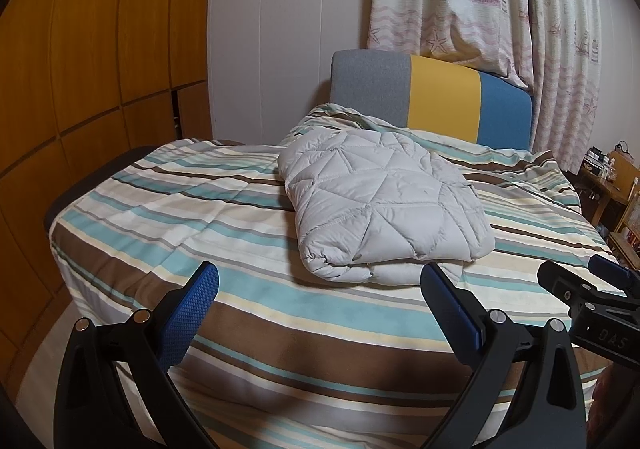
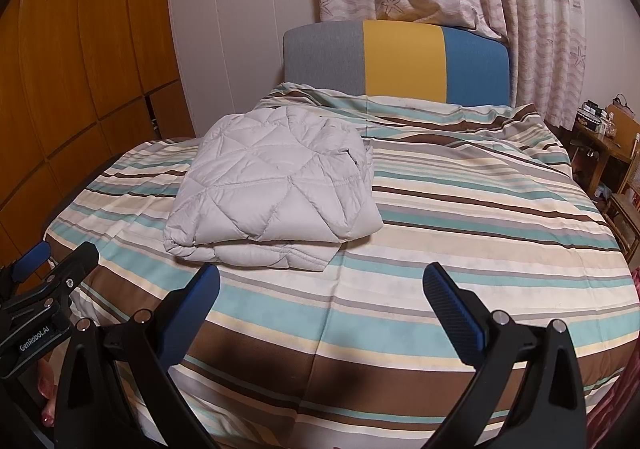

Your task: Fold large clothes

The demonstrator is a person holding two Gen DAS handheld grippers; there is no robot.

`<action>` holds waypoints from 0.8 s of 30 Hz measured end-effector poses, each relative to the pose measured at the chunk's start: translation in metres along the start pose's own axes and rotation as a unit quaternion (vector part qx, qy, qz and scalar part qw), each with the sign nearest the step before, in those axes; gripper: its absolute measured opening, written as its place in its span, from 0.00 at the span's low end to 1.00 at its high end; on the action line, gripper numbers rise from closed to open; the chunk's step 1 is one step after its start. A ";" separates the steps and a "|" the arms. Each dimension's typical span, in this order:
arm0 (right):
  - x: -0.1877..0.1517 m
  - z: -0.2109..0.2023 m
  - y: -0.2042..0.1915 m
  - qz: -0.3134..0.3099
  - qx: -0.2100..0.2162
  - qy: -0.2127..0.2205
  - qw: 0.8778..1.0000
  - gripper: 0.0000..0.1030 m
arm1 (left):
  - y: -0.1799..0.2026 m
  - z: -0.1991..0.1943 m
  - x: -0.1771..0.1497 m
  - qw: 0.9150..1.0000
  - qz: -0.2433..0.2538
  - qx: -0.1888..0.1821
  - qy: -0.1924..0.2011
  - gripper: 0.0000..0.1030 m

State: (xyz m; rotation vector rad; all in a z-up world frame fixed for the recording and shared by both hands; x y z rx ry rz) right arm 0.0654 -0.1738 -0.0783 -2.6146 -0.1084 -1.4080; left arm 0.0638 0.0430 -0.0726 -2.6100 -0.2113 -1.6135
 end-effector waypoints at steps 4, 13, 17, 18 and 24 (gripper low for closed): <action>0.000 0.000 0.000 0.000 -0.001 0.001 1.000 0.98 | 0.003 -0.001 -0.002 1.000 0.004 -0.003 0.002 0.97; -0.001 0.001 0.001 0.000 -0.002 -0.003 1.000 0.98 | 0.002 -0.004 -0.004 1.000 -0.011 -0.024 0.007 0.97; -0.003 0.004 0.002 0.003 0.000 -0.007 1.000 0.98 | 0.002 -0.002 -0.004 1.000 -0.009 -0.020 0.002 0.97; -0.003 0.005 0.003 0.004 -0.001 -0.009 1.000 0.98 | 0.003 0.002 -0.005 1.000 -0.010 -0.020 -0.008 0.97; -0.006 0.022 0.012 0.015 -0.005 -0.028 0.999 0.98 | -0.003 0.029 -0.014 0.998 -0.018 -0.014 -0.052 0.97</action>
Point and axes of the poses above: each gripper's, at about its wrist camera, not at the fingertips, and z roughly the way its jaws point, y to its right, x to its top, the point moved 5 cm from there along z, roughly the way its jaws point, and after that the axes turned 4 degrees about y, right-handed, at the moved point
